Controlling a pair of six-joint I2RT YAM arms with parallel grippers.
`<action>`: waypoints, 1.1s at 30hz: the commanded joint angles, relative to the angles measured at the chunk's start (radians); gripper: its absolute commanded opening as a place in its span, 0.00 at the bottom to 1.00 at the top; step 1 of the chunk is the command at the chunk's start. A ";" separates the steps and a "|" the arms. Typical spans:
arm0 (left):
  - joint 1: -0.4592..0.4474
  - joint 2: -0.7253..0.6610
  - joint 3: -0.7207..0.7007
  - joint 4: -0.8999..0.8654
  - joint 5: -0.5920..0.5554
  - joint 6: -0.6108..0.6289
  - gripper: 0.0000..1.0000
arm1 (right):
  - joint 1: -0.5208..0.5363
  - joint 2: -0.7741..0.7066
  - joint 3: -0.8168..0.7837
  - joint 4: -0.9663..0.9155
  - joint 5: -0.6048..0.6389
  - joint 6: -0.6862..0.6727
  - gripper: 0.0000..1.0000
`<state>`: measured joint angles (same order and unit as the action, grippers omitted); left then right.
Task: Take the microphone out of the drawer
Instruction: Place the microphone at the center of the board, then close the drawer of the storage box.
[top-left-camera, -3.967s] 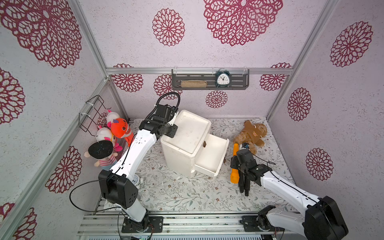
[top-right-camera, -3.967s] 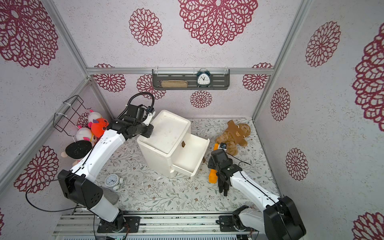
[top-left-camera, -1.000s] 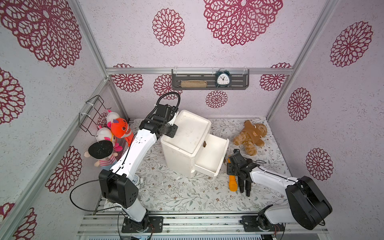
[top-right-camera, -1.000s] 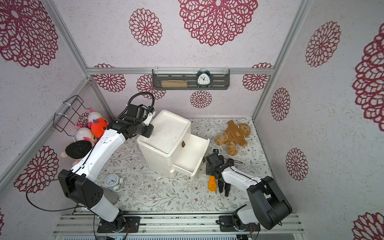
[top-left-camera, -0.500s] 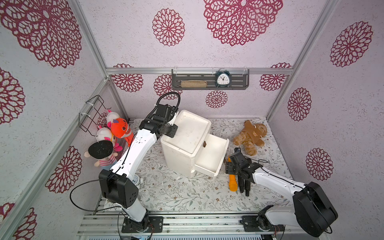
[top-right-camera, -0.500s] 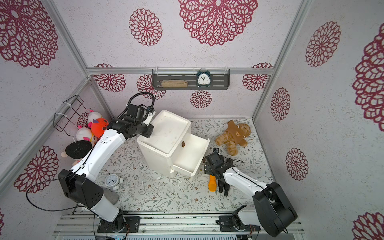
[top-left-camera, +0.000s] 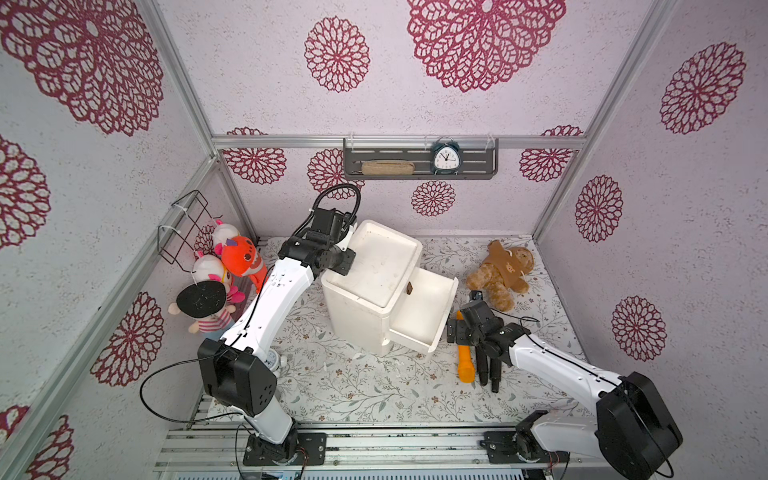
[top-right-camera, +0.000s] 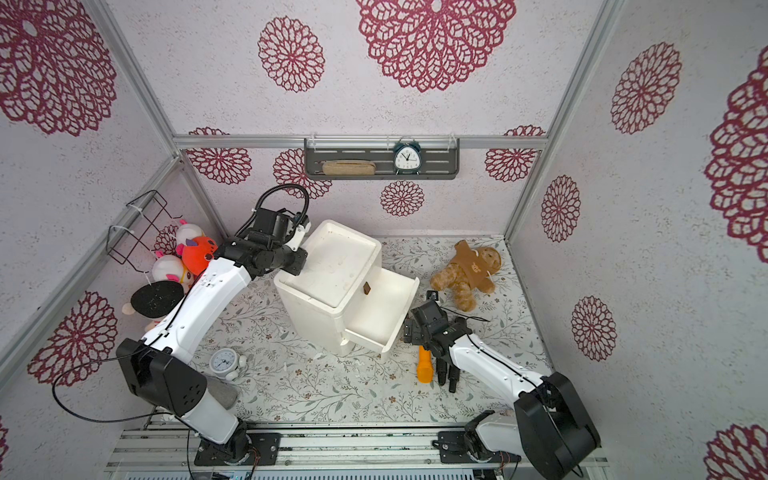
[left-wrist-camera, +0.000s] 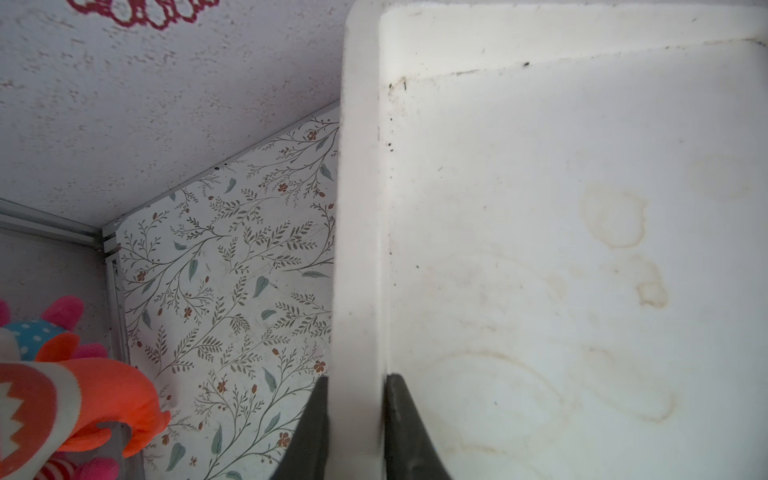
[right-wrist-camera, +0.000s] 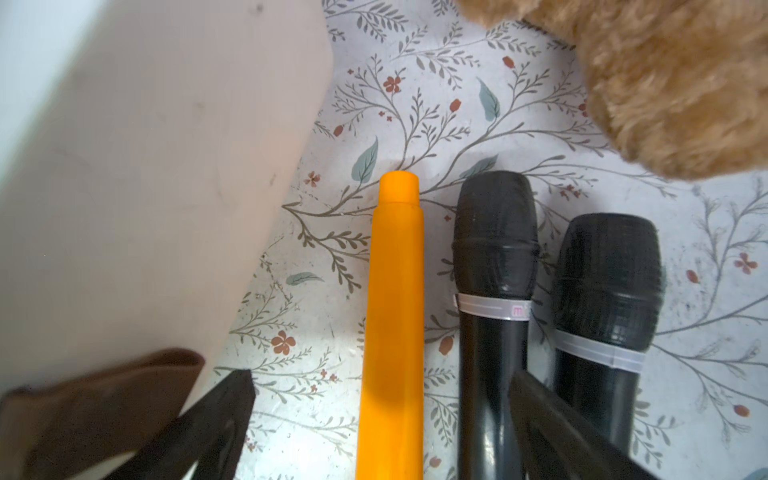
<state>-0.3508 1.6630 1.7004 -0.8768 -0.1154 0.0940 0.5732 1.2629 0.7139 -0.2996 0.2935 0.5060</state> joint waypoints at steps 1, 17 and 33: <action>-0.013 0.064 -0.034 -0.064 -0.041 0.037 0.01 | 0.005 -0.002 0.054 0.026 0.010 -0.035 0.99; -0.025 0.066 -0.040 -0.061 -0.026 0.037 0.01 | 0.033 0.121 0.166 0.111 -0.039 -0.044 0.99; -0.030 0.069 -0.040 -0.061 -0.024 0.039 0.01 | 0.099 0.339 0.338 0.190 -0.120 -0.003 0.99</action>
<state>-0.3531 1.6630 1.7004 -0.8761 -0.1150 0.0929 0.6605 1.5887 1.0084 -0.1707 0.2169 0.4770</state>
